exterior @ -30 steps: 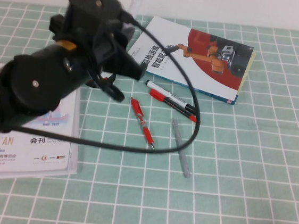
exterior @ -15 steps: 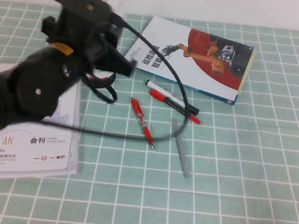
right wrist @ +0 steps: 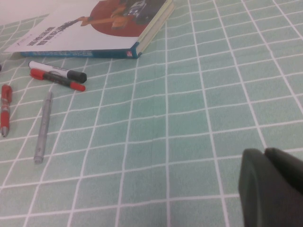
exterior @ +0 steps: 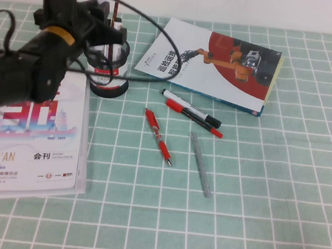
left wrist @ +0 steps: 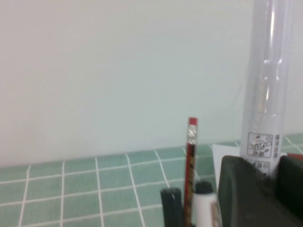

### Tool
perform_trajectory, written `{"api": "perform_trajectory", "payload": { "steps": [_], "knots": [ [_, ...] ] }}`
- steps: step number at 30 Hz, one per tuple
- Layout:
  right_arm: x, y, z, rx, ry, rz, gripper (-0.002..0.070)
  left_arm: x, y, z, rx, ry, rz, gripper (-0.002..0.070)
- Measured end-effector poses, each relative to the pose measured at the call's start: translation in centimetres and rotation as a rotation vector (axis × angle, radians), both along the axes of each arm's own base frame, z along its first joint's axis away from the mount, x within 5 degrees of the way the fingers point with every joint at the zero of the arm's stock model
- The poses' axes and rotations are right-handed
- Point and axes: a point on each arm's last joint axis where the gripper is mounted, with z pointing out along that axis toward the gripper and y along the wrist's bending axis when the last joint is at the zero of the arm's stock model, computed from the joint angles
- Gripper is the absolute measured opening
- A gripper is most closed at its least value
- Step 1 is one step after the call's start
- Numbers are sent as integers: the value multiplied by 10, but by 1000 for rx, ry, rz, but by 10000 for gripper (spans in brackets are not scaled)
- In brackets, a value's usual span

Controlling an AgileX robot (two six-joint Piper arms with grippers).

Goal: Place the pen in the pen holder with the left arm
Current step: Place the pen onto the pen holder

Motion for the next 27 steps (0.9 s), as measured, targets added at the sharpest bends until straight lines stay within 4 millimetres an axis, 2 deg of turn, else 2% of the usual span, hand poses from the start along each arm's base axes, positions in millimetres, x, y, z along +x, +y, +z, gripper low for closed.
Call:
{"api": "perform_trajectory", "payload": {
  "steps": [5,8,16,27],
  "knots": [
    [0,0,0,0,0,0,-20,27,0,-11,-24,-14,19,104],
    [0,0,0,0,0,0,-20,34,-1,-20,-28,-5,18,104],
    [0,0,0,0,0,0,-20,41,1,-43,-20,43,23,104],
    [0,0,0,0,0,0,-20,45,8,-45,-23,33,40,104]
  ]
}}
